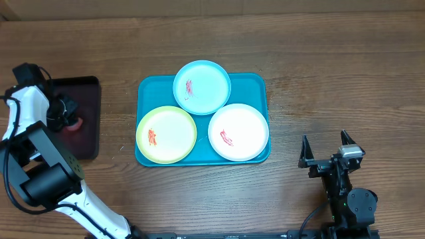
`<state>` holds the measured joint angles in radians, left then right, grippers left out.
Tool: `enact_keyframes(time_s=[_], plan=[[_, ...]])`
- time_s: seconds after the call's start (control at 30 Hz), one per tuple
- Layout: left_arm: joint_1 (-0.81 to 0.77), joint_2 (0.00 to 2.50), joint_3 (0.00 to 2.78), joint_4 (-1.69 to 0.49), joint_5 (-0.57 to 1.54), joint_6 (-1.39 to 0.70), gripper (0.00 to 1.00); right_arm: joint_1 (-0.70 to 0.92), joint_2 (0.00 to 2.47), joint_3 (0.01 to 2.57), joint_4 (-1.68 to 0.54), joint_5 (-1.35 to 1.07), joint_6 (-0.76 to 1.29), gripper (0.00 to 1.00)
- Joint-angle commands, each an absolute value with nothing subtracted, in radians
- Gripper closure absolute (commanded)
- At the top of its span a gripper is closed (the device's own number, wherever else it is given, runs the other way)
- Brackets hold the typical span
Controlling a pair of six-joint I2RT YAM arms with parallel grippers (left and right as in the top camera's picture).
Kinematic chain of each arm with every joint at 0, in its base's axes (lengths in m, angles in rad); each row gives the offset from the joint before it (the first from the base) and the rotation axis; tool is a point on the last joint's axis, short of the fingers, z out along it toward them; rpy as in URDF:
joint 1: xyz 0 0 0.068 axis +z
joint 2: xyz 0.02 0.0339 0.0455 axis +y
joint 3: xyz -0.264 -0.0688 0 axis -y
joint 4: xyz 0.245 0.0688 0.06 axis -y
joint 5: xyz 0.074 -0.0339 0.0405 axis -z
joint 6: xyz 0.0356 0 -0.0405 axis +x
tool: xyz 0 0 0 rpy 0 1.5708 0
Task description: Clean dirty plates on tray and stack at the side
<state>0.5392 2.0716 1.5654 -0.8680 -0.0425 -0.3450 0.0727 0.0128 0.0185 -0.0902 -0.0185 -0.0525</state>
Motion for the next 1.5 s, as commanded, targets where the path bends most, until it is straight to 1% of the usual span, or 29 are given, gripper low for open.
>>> enact_keyframes(time_s=[0.0, 0.1, 0.27, 0.47, 0.63, 0.8, 0.9, 1.0, 1.1, 1.17, 1.33, 1.47], plan=[[0.542, 2.059, 1.679, -0.949, -0.046, -0.325, 0.96, 0.078, 0.003, 0.008, -0.084, -0.008, -0.053, 0.0], [0.541, 2.053, 1.723, -1.025, -0.029, -0.325, 0.96, 0.078, 0.003, 0.008, -0.084, -0.009, -0.053, 0.0], [0.541, 2.08, 1.642, -0.958, -0.054, -0.326, 0.96, 0.078, 0.003, 0.008, -0.084, -0.009, -0.053, 0.0], [0.534, 2.104, 1.581, -0.945, -0.051, -0.326, 0.96, 0.078, 0.003, 0.008, -0.084, -0.009, -0.053, 0.0], [0.534, 2.067, 1.675, -1.022, -0.039, -0.327, 0.96, 0.078, 0.003, 0.008, -0.084, -0.009, -0.053, 0.0], [0.533, 2.037, 1.797, -1.111, 0.068, -0.324, 0.96, 0.078, 0.003, 0.008, -0.084, -0.008, -0.053, 0.0], [0.532, 2.041, 1.779, -1.103, -0.014, -0.318, 0.96, 0.078, 0.003, 0.008, -0.084, -0.008, -0.053, 0.0], [0.53, 2.051, 1.681, -1.048, -0.056, -0.318, 0.96, 0.078, 0.003, 0.008, -0.084, -0.009, -0.053, 0.0], [0.53, 2.053, 1.58, -0.968, -0.009, -0.324, 0.96, 0.078, 0.003, 0.008, -0.084, -0.009, -0.053, 0.0], [0.53, 2.053, 1.576, -0.968, 0.001, -0.317, 0.96, 0.078, 0.003, 0.008, -0.084, -0.008, -0.053, 0.0], [0.53, 2.045, 1.658, -1.022, 0.006, -0.292, 0.96, 0.078, 0.003, 0.008, -0.084, -0.009, -0.053, 0.0], [0.528, 2.045, 1.735, -1.072, 0.104, -0.291, 0.96, 0.078, 0.003, 0.008, -0.084, -0.009, -0.053, 0.0]])
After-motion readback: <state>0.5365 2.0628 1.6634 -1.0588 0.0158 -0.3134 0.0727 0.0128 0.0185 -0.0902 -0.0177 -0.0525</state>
